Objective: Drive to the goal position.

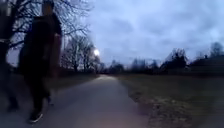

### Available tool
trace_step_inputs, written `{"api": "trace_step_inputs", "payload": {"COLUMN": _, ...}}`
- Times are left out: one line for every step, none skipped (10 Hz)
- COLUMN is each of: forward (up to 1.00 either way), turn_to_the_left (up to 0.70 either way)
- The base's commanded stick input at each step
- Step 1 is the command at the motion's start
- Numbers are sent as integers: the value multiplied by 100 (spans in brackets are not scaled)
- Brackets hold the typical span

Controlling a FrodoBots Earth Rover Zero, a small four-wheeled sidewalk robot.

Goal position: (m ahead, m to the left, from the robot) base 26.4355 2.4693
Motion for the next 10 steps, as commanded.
{"api": "trace_step_inputs", "payload": {"forward": 100, "turn_to_the_left": 4}}
{"api": "trace_step_inputs", "payload": {"forward": 100, "turn_to_the_left": 4}}
{"api": "trace_step_inputs", "payload": {"forward": 100, "turn_to_the_left": 4}}
{"api": "trace_step_inputs", "payload": {"forward": 100, "turn_to_the_left": 4}}
{"api": "trace_step_inputs", "payload": {"forward": 100, "turn_to_the_left": 4}}
{"api": "trace_step_inputs", "payload": {"forward": 100, "turn_to_the_left": 4}}
{"api": "trace_step_inputs", "payload": {"forward": 100, "turn_to_the_left": 4}}
{"api": "trace_step_inputs", "payload": {"forward": 100, "turn_to_the_left": 4}}
{"api": "trace_step_inputs", "payload": {"forward": 100, "turn_to_the_left": 4}}
{"api": "trace_step_inputs", "payload": {"forward": 100, "turn_to_the_left": 4}}
